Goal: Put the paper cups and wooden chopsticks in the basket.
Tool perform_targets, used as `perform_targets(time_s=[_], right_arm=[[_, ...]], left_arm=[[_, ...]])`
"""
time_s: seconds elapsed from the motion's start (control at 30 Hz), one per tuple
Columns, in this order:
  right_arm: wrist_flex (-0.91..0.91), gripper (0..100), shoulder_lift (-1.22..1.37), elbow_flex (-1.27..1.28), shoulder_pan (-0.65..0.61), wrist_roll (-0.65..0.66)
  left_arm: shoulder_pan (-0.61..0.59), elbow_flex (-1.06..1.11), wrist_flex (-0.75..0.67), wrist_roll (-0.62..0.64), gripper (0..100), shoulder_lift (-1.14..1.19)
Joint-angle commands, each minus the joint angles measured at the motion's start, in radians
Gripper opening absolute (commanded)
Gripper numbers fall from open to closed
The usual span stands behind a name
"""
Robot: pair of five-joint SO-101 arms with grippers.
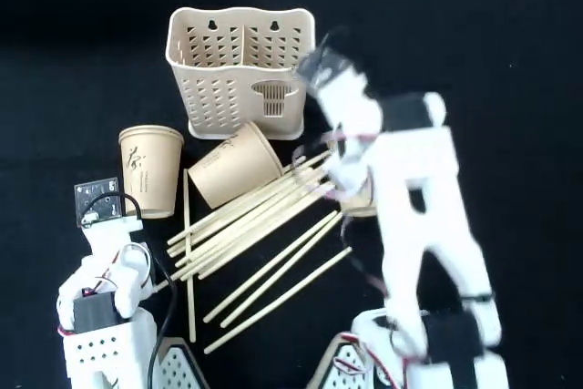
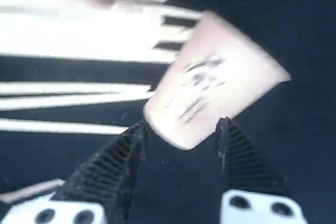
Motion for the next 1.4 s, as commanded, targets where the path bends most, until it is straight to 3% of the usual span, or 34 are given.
perform_targets(time_s=[0.0,0.17,0.33,0.63,0.8,1.0,1.23,1.37], right_arm=[[-0.089,21.8,-0.163,0.236,-0.098,0.048],[-0.201,21.8,-0.271,0.444,-0.158,0.038],[-0.261,21.8,-0.294,0.516,-0.028,0.049],[-0.287,21.8,-0.300,0.527,0.227,0.215],[-0.407,21.9,-0.300,0.522,0.341,0.218],[-0.473,22.2,-0.302,0.458,0.351,-0.037],[-0.368,22.3,-0.291,0.186,0.203,-0.342],[-0.489,22.4,-0.200,0.162,0.083,-0.399]], left_arm=[[-0.008,0.016,0.005,0.000,3,0.000],[-0.008,0.016,0.005,0.000,3,0.000],[-0.008,0.016,0.005,0.000,3,0.000],[-0.008,0.016,0.005,0.000,3,0.000],[-0.008,0.016,0.005,0.000,3,0.000],[-0.008,0.016,0.005,0.000,3,0.000],[-0.008,0.016,0.005,0.000,3,0.000],[-0.008,0.016,0.005,0.000,3,0.000]])
